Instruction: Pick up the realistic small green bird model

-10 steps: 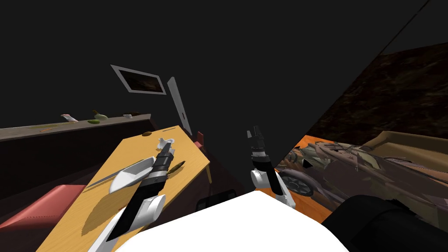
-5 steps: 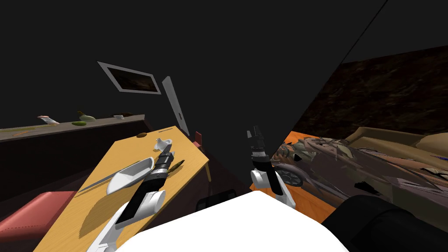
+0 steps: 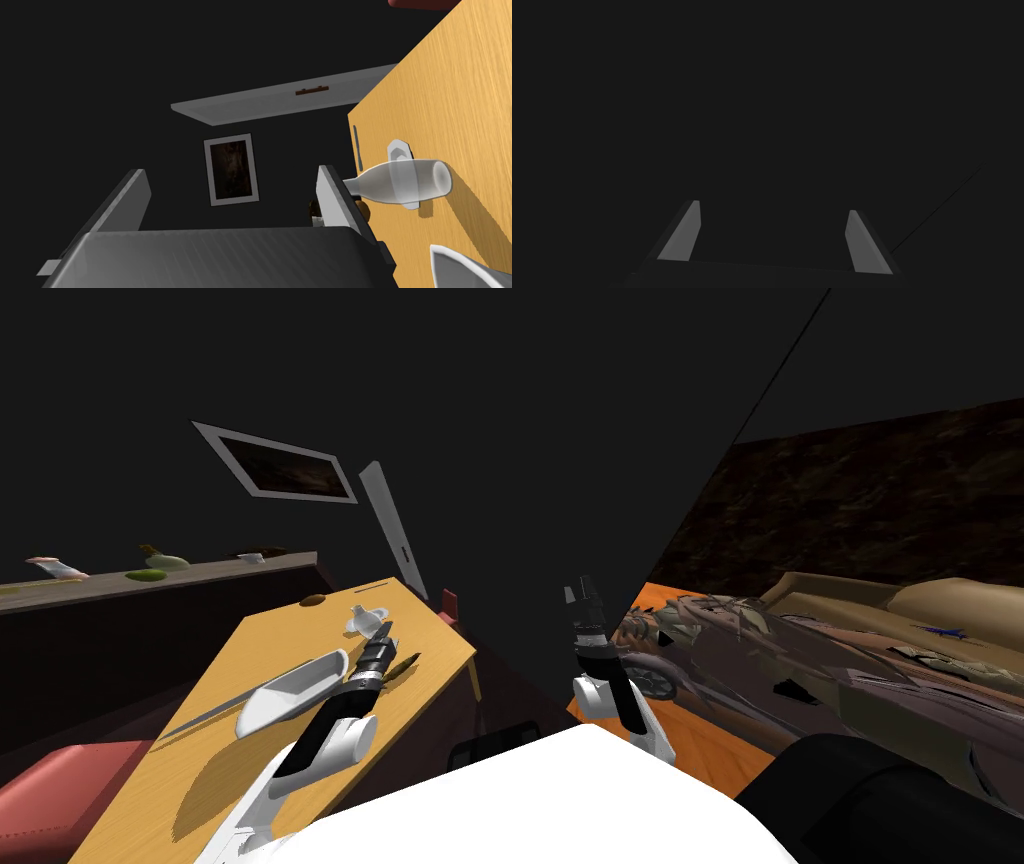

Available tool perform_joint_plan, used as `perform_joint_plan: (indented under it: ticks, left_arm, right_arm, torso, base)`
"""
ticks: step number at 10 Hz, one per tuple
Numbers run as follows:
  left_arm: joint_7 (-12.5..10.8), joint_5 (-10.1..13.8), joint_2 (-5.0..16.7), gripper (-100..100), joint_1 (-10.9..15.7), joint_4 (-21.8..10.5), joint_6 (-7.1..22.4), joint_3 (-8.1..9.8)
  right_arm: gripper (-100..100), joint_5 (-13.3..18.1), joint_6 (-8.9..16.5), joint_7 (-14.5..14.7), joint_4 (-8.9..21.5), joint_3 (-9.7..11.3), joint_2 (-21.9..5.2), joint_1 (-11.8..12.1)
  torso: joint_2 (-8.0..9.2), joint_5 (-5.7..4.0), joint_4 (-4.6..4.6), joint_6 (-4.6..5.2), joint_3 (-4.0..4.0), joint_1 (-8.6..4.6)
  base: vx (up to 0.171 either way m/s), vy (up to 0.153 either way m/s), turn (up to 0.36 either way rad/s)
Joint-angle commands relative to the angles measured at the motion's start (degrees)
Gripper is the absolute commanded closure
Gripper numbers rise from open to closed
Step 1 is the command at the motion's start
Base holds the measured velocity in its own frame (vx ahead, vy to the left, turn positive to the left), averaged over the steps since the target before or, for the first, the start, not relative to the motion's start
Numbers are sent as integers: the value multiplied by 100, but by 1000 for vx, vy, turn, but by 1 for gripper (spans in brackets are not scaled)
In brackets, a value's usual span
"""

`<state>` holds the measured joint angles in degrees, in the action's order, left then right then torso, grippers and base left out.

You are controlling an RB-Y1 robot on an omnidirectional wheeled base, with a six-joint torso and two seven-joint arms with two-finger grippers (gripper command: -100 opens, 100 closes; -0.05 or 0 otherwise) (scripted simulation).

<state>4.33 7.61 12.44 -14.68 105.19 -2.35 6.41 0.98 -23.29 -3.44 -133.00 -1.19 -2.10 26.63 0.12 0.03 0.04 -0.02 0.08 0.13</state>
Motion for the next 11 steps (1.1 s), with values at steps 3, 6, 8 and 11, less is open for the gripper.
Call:
perform_joint_plan:
  ticks: [3, 6, 8, 11]
  left_arm:
    - [-113, 210, 119, -100, 321, -518, 547, 192]
    - [-163, 304, 180, -100, 466, -772, 865, 279]
    - [-213, 397, 247, -100, 611, -1041, 1127, 365]
    - [-311, 576, 401, -100, 899, -1567, 1585, 530]
  right_arm:
    - [0, 0, 0, 0, 0, 0, 0, 0]
    - [0, 0, 0, 0, 0, 0, 0, 0]
    - [0, 0, 0, 0, 0, 0, 0, 0]
    - [0, 0, 0, 0, 0, 0, 0, 1]
  torso:
    - [-1, 0, 0, -1, -1, 1]
    - [-7, 0, -2, 1, -4, 3]
    - [-9, 0, -2, 1, -5, 0]
    - [-12, 0, -3, -1, -7, -3]
  base:
    - [-42, 20, -84]
    - [-27, 21, -78]
    - [-24, 15, -77]
    - [-16, 11, -72]
